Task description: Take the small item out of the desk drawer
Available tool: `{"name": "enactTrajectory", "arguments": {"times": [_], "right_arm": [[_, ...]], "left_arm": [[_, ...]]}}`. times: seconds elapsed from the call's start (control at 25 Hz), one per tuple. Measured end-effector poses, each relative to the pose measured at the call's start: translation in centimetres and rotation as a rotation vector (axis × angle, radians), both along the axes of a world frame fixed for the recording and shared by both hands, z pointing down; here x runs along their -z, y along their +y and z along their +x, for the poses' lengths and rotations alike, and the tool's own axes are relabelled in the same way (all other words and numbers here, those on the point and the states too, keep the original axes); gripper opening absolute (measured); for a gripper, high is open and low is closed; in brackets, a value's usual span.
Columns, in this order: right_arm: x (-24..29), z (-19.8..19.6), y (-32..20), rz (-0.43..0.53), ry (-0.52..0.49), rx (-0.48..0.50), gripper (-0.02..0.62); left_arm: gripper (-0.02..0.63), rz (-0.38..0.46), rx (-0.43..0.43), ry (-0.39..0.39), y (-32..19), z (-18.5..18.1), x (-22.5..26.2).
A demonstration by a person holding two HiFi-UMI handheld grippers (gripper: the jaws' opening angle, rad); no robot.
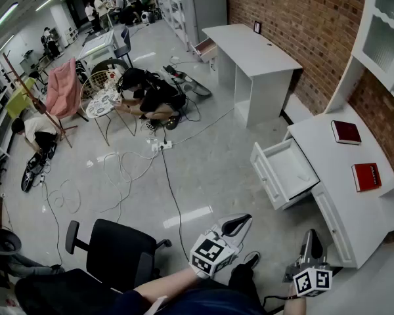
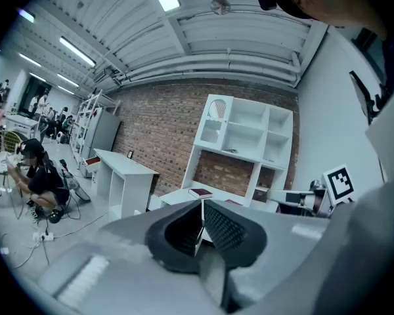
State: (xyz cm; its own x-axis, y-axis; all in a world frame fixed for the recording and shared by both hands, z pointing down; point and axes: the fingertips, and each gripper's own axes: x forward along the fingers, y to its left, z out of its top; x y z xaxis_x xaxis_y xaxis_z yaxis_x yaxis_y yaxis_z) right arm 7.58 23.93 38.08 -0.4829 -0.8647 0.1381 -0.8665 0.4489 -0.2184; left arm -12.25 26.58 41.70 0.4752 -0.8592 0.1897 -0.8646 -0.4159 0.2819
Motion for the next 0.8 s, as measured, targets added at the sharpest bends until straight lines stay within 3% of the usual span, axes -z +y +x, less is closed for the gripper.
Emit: {"name": "enactTrajectory", "arguments": {"times": [0.16, 0.36, 0.8], "right_arm": [[0.0, -2.0, 1.8, -0.007, -0.003, -0.022, 0.002], [0.8, -2.7, 3.5, 0.02, -0.006, -0.004, 0.002], [3.0, 0.5, 3.3, 0.063, -0.057, 0.016, 0.002]], "left_arm": [[0.013, -0.02, 0.019, 0.005, 1.4, -3.5, -0.2], [0.013, 0.019, 0.039, 0.001, 2.6, -4.2, 2.3], [0.014, 0.073, 0.017, -0.026, 2.5, 1.0, 5.3]]}}
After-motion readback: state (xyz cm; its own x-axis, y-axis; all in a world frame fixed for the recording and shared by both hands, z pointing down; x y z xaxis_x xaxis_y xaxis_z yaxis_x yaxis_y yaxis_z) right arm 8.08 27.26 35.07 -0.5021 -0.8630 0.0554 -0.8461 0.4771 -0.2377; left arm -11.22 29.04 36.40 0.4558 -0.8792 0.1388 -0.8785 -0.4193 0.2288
